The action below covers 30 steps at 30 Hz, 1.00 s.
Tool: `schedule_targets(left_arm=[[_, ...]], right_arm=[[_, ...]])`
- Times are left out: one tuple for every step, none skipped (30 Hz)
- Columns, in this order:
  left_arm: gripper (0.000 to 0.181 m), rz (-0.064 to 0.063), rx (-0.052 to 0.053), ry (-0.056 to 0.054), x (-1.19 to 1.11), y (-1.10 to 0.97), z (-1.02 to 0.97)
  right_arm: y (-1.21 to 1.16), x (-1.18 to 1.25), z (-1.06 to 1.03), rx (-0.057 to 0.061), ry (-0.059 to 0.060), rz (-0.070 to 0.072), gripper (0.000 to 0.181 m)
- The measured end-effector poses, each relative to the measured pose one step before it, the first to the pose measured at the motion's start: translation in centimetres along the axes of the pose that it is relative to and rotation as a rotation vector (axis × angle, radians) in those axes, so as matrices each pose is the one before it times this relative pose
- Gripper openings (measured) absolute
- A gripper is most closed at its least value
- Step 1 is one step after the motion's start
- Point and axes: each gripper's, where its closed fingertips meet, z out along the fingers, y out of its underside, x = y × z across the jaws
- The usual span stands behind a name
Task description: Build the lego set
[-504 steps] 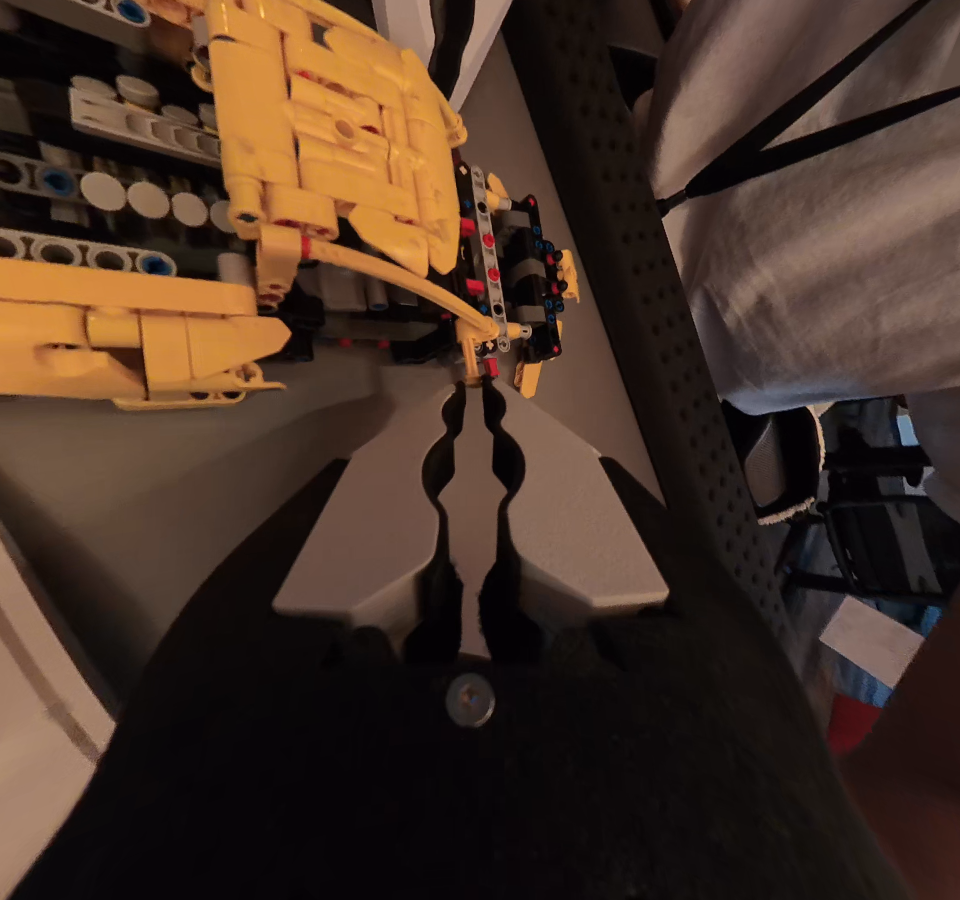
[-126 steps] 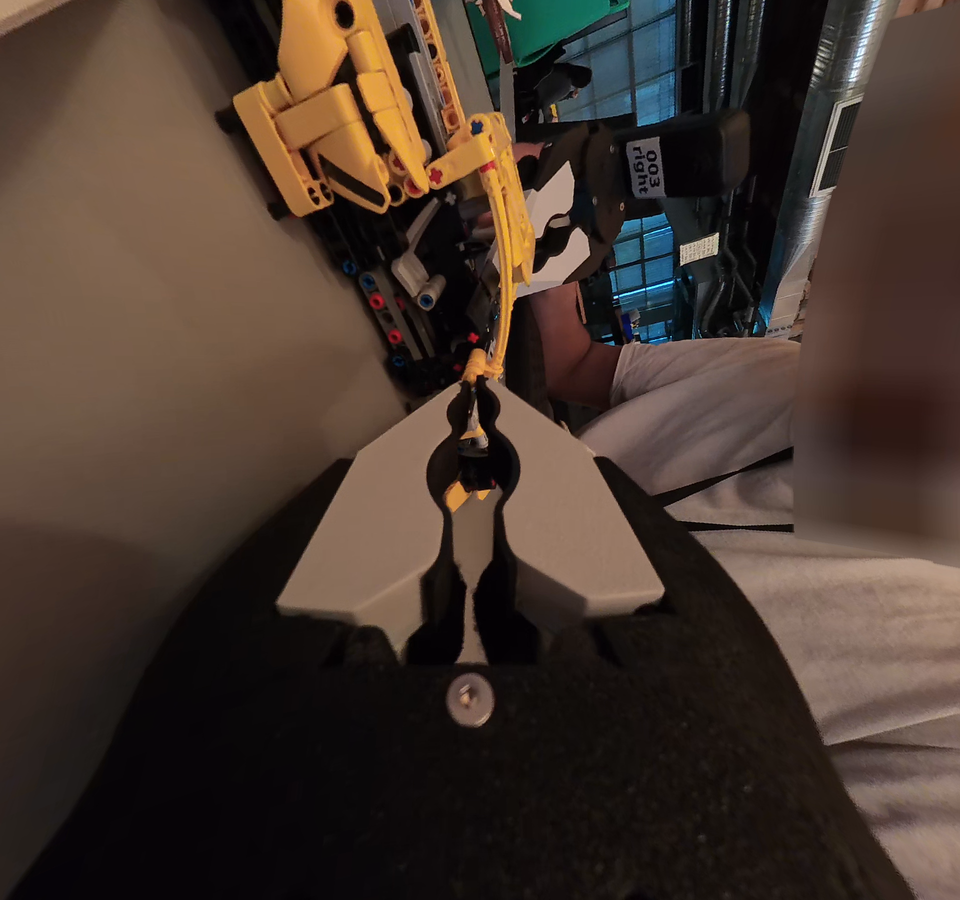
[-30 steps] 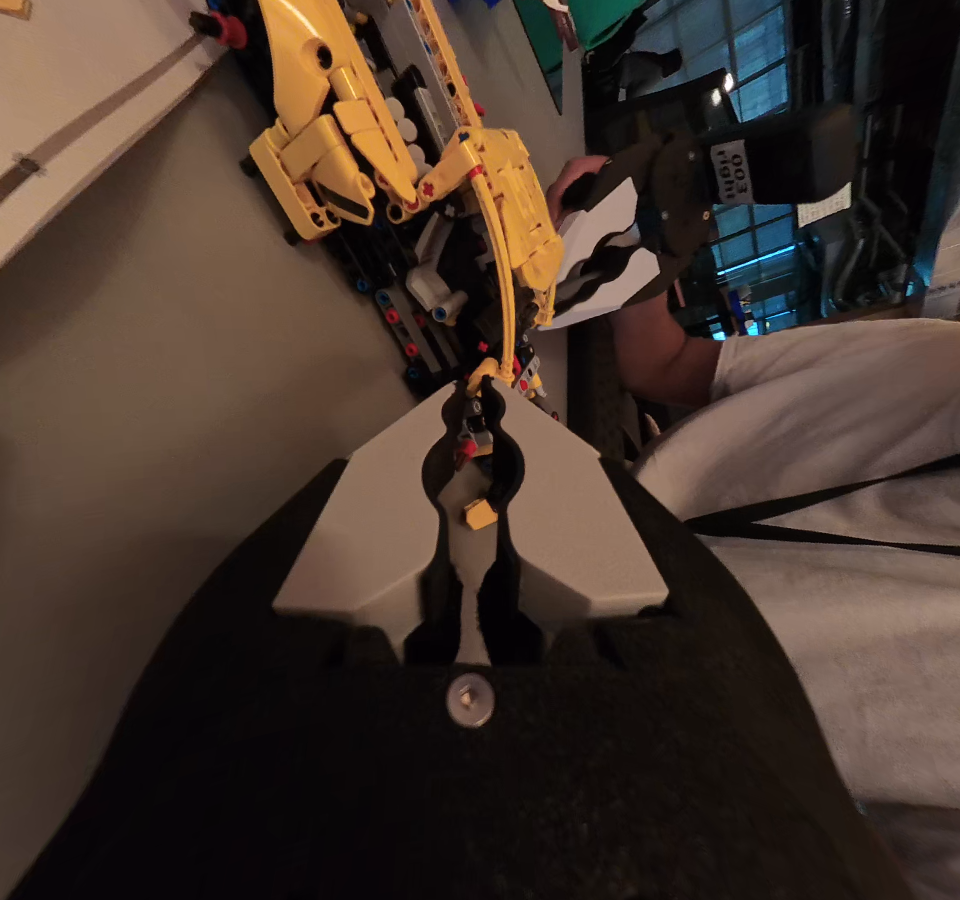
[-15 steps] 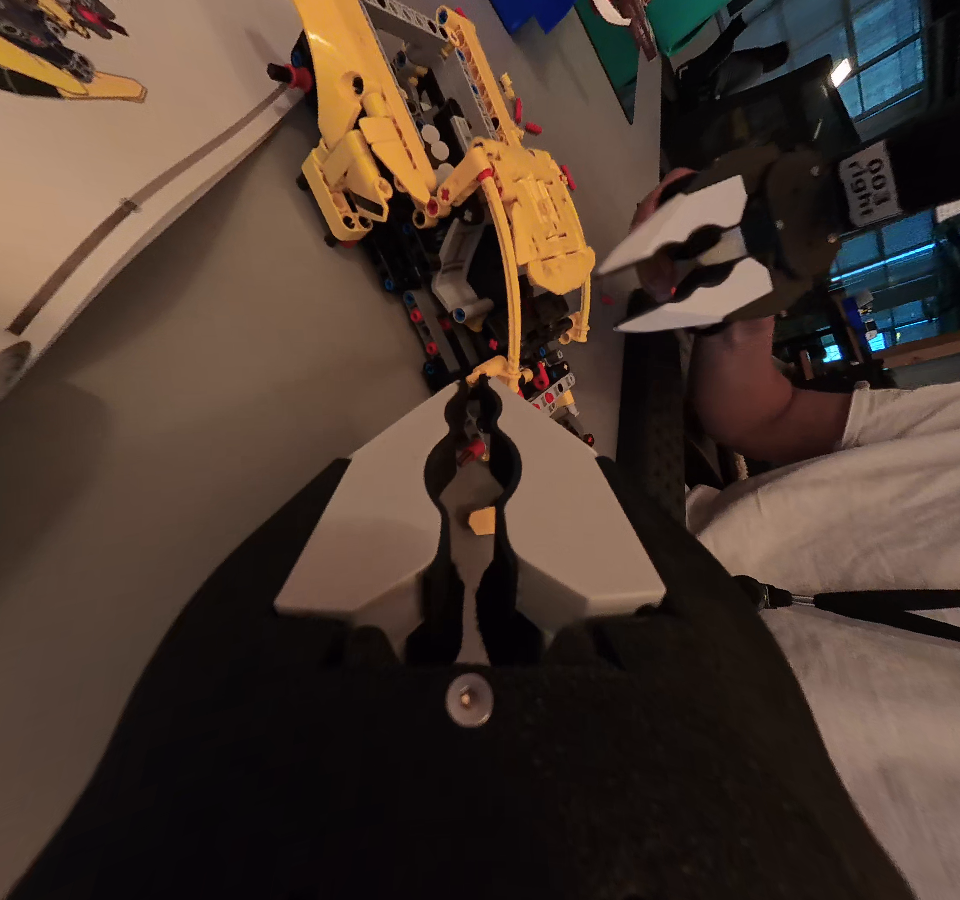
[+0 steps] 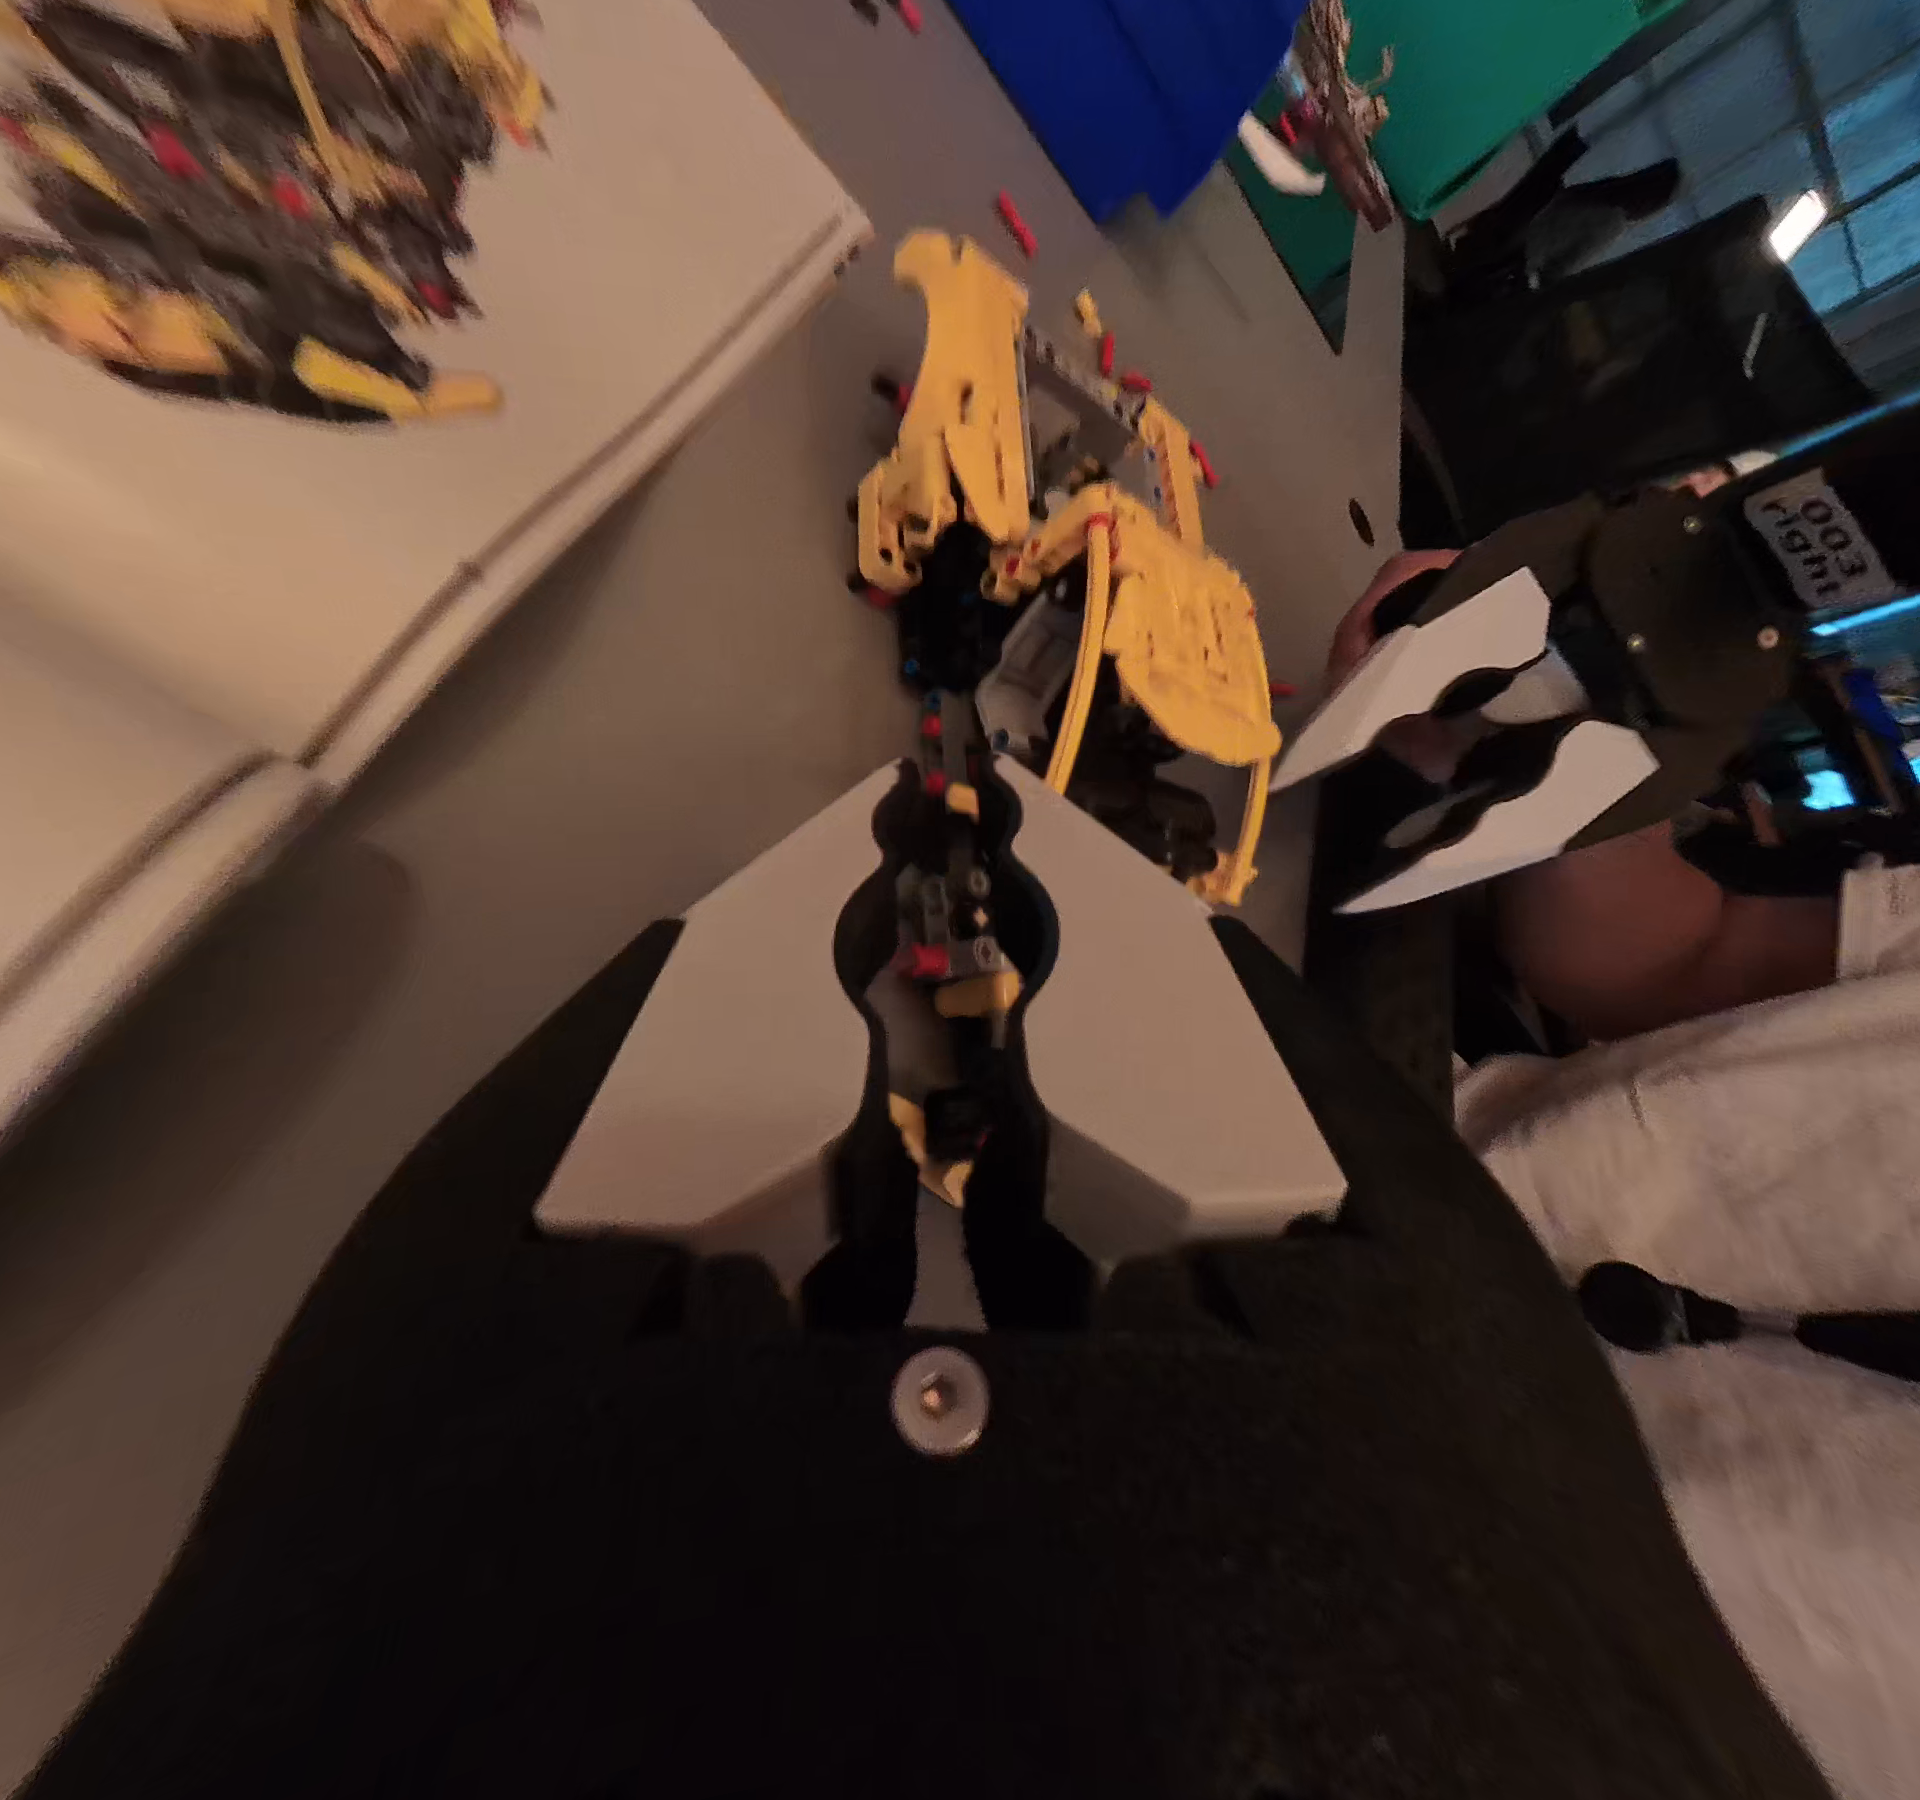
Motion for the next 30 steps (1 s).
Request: schedule_targets(left_arm=[[0.015,0.0280,0.0341,-0.0261,-0.053,-1.038,-0.622],[0.020,0.0457,0.0423,-0.0487,-0.363,-1.353,-0.751],[0.026,0.0666,0.0356,-0.0759,-0.825,-1.382,-0.653],[0.029,0.0831,0.0147,-0.0907,-1.185,-1.083,-0.403],[0.031,0.0844,-0.0074,-0.0853,-1.259,-0.671,-0.103],[0.034,0.0683,-0.0231,-0.0665,-1.065,-0.294,0.180],[0.037,0.0505,-0.0335,-0.0456,-0.798,0.043,0.326],[0.040,0.0397,-0.0322,-0.0353,-0.671,0.223,0.394],[0.045,0.0344,-0.0255,-0.0223,-0.458,0.318,0.437],[0.050,0.0380,-0.0334,-0.0024,-0.103,0.562,0.503],[0.054,0.0445,-0.0471,-0.0034,-0.032,0.748,0.590],[0.059,0.0499,-0.0500,-0.0124,-0.076,0.749,0.636],[0.060,0.0506,-0.0449,-0.0146,-0.038,0.591,0.636],[0.060,0.0445,-0.0340,-0.0105,0.011,0.283,0.601],[0.060,0.0352,-0.0189,-0.0054,0.030,-0.087,0.534],[0.060,0.0245,-0.0129,-0.0050,-0.104,-0.293,0.474],[0.060,0.0159,-0.0173,0.0024,-0.073,-0.273,0.465],[0.061,0.0141,-0.0250,0.0128,0.069,-0.134,0.458],[0.061,0.0163,-0.0314,0.0153,0.126,0.045,0.439],[0.060,0.0050,-0.0147,0.0157,0.103,-0.099,0.246],[0.060,-0.0070,-0.0061,0.0129,0.055,-0.091,0.092],[0.060,-0.0088,-0.0073,0.0081,0.033,0.052,0.050],[0.059,-0.0104,-0.0025,0.0073,0.060,0.057,0.013],[0.056,-0.0127,-0.0034,0.0137,0.173,0.056,0.010],[0.047,-0.0115,-0.0072,0.0277,0.381,0.091,0.016],[0.037,-0.0094,-0.0073,0.0348,0.502,0.087,0.008],[0.034,-0.0124,-0.0025,0.0180,0.233,-0.006,0.030],[0.034,-0.0215,0.0013,0.0061,0.010,-0.052,0.046],[0.034,-0.0239,0.0053,0.0072,0.035,-0.094,0.040],[0.033,-0.0120,0.0093,0.0064,0.058,-0.075,0.001]], right_arm=[[-0.787,0.302,-1.021,0.0393,-0.0195,0.0239,0.034],[-1.107,0.806,-1.170,0.0606,-0.0021,0.0265,0.032],[-1.273,1.458,-1.169,0.0659,0.0208,0.0292,0.029],[-1.224,2.097,-0.977,0.0544,0.0431,0.0361,0.028],[-0.939,2.781,-0.621,0.0312,0.0676,0.0379,0.028],[-0.500,3.091,-0.158,0.0044,0.0803,0.0278,0.030],[-0.086,2.854,0.336,-0.0169,0.0666,0.0219,0.036],[0.151,2.263,0.714,-0.0345,0.0381,0.0324,0.045],[0.285,1.509,0.981,-0.0490,0.0052,0.0414,0.056],[0.240,0.936,1.002,-0.0554,-0.0153,0.0369,0.062],[-0.147,0.643,0.877,-0.0371,-0.0186,0.0346,0.062],[-0.473,0.257,0.735,-0.0119,-0.0247,0.0357,0.061],[-0.654,-0.052,0.635,0.0074,-0.0314,0.0229,0.060],[-0.659,-0.034,0.570,0.0075,-0.0233,0.0119,0.057],[-0.516,0.317,0.540,-0.0022,-0.0002,0.0066,0.055],[-0.283,0.602,0.509,-0.0149,0.0175,0.0046,0.055],[-0.073,0.729,0.450,-0.0250,0.0241,0.0024,0.055],[-0.013,0.797,0.366,-0.0206,0.0268,0.0024,0.055],[0.074,0.825,0.321,-0.0123,0.0269,0.0088,0.055],[0.304,0.722,0.254,-0.0178,0.0183,0.0173,0.054],[0.376,0.519,0.186,-0.0153,0.0069,0.0219,0.054],[0.327,0.336,0.122,-0.0038,-0.0020,0.0215,0.053],[0.309,0.279,0.033,0.0018,-0.0021,0.0177,0.051],[0.289,0.218,-0.050,0.0015,-0.0031,0.0163,0.050],[0.201,0.106,-0.097,0.0030,-0.0056,0.0119,0.049],[0.119,0.086,-0.128,0.0063,-0.0040,0.0098,0.046],[0.140,0.018,-0.096,0.0020,-0.0072,0.0085,0.044],[0.247,-0.059,-0.016,-0.0084,-0.0110,0.0072,0.041],[0.436,-0.019,0.043,-0.0232,-0.0080,0.0061,0.037],[0.390,0.003,0.070,-0.0240,-0.0022,-0.0046,0.037]])
